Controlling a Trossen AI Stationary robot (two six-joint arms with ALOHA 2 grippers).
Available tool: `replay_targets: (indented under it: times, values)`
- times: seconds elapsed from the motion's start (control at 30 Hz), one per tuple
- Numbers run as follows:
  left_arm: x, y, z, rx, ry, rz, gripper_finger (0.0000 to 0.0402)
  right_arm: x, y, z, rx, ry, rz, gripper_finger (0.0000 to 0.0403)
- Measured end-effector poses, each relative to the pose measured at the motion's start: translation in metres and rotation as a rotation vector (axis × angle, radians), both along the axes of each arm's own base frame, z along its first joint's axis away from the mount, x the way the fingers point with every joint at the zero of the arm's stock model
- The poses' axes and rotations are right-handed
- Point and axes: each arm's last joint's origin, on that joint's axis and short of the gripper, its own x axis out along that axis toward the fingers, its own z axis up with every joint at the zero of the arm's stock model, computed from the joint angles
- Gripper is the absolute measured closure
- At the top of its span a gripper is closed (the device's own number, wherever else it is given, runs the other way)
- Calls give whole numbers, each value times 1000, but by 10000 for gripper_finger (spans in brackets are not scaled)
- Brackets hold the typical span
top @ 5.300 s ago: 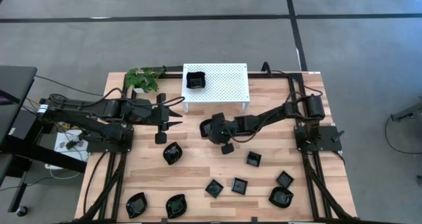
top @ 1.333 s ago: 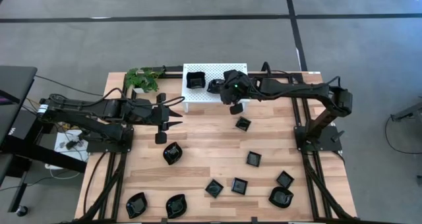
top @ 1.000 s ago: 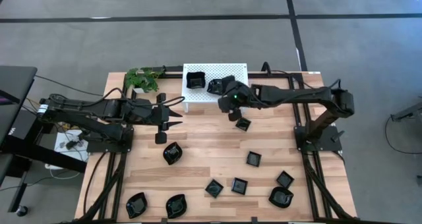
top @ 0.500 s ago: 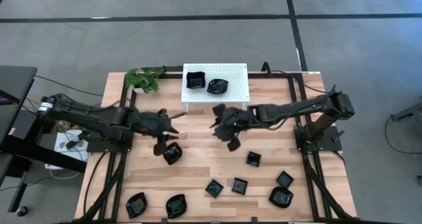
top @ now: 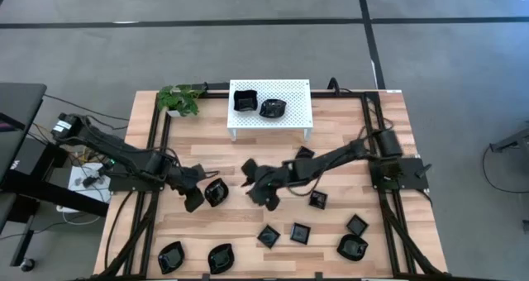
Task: Pick & Place Mini shaped plates
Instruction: Stack the black leaf-shaped plate on top of the black leaf-shaped plate on the shelf
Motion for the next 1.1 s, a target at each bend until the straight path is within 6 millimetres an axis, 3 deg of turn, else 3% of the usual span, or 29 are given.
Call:
replay_targets:
  times: [0.17, 0.4, 0.7, 1.1]
  values:
    - [-4, 0, -6, 19, 11, 4, 300, 34, 3, -19, -6, 2, -1, 270]
    - [-8, 5, -19, 113, 19, 47, 300, 62, -7, -35, -49, 22, 2, 269]
    - [-6, 10, -21, 217, -49, 121, 300, 66, -12, -35, -46, 40, 64, 281]
    - [2, 9, -16, 232, -157, 160, 300, 67, -12, -36, -16, 32, 172, 294]
